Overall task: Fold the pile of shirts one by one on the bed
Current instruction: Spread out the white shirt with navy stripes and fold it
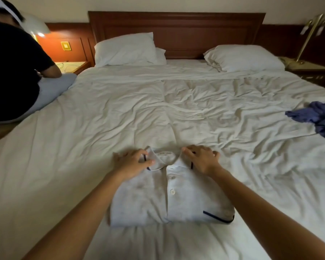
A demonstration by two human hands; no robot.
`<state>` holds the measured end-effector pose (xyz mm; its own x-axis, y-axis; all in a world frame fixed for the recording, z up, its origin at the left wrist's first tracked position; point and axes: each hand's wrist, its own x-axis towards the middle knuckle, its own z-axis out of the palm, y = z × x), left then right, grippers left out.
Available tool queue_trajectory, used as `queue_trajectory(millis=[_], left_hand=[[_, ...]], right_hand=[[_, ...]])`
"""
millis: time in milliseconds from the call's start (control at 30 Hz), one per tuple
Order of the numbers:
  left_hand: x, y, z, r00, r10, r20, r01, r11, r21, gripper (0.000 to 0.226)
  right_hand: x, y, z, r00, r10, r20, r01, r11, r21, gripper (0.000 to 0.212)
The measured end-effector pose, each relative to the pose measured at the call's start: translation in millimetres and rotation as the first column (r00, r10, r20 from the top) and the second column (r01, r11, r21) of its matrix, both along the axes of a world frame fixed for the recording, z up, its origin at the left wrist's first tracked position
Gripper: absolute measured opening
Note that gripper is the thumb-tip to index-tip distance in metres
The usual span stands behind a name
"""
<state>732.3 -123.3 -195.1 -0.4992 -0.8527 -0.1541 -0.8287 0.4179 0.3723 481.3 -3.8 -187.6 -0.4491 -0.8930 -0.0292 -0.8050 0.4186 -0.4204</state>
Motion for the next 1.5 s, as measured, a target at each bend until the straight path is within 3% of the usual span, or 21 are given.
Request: queue_trajectory(millis=[67, 167, 333, 400, 467, 533, 633, 733, 867, 1000, 1133, 1300, 1433, 1500], left_hand=[[2.6, -14.4, 5.1, 0.997, 0.042, -0.068, -0.039, 0.998, 0.04, 0.049], [-3.7, -29.9, 11.5, 0.988, 0.051, -0.147, -0.035, 0.993, 0.111, 0.065], [-19.2, -44.1, -1.5, 0.995, 0.037, -0.091, -0.022, 0.986, 0.164, 0.089], [-18.6, -46.0, -6.2, 0.997, 0.027, -0.07, -0.013, 0.982, 0.188, 0.091], [-16.0, -42.5, -3.0, 0.998, 0.013, -0.068, 0.002, 0.978, 0.209, 0.091], [-12.9, -32.5, 12.3, 0.993, 0.025, -0.117, 0.004, 0.97, 0.243, 0.083], [-5.3, -15.2, 59.5, 0.957, 0.09, -0.276, 0.001, 0.949, 0.314, 0.064], [5.5, 1.5, 132.6, 0.931, 0.107, -0.35, -0.01, 0.963, 0.268, 0.05], [26.5, 27.4, 253.7, 0.896, 0.153, -0.417, -0.097, 0.983, 0.153, 0.042], [49.0, 58.3, 378.4, 0.849, 0.22, -0.481, -0.249, 0.969, 0.004, 0.048], [89.3, 91.9, 475.2, 0.816, 0.257, -0.518, -0.382, 0.912, -0.15, 0.054], [184.4, 147.5, 523.2, 0.712, 0.455, -0.534, -0.614, 0.773, -0.159, 0.057], [284.6, 202.6, 526.3, 0.612, 0.59, -0.528, -0.755, 0.634, -0.167, 0.049], [336.6, 229.6, 524.5, 0.55, 0.662, -0.509, -0.821, 0.54, -0.186, 0.06]], right_hand=[[-16.9, -7.3, 5.2, 1.0, -0.005, -0.013, 0.006, 0.999, 0.053, 0.071], [-28.2, -21.6, 7.6, 0.986, 0.107, 0.129, -0.127, 0.98, 0.155, 0.078], [-29.5, -40.5, -1.7, 0.98, 0.154, 0.125, -0.177, 0.962, 0.209, 0.1], [-36.2, -38.1, -0.5, 0.956, 0.148, 0.252, -0.203, 0.956, 0.21, 0.092], [-35.3, -29.2, 9.2, 0.918, 0.18, 0.354, -0.269, 0.938, 0.22, 0.07], [-29.5, -19.4, 21.2, 0.891, 0.163, 0.423, -0.275, 0.936, 0.22, 0.069], [-23.5, -7.3, 53.2, 0.872, 0.069, 0.484, -0.171, 0.97, 0.17, 0.079], [-19.0, 1.0, 119.9, 0.88, 0.055, 0.473, -0.107, 0.991, 0.085, 0.085], [-7.6, 8.5, 245.4, 0.912, 0.225, 0.343, -0.174, 0.969, -0.172, 0.09], [8.0, 6.4, 377.0, 0.919, 0.375, 0.119, -0.31, 0.877, -0.367, 0.074], [39.8, -10.2, 473.1, 0.833, 0.553, 0.023, -0.494, 0.761, -0.421, 0.057], [137.9, -32.9, 527.4, 0.654, 0.756, -0.038, -0.696, 0.58, -0.423, 0.06], [255.8, -37.4, 536.5, 0.456, 0.889, -0.037, -0.801, 0.392, -0.453, 0.069], [320.2, -35.7, 535.3, 0.35, 0.936, -0.037, -0.831, 0.292, -0.473, 0.061]])
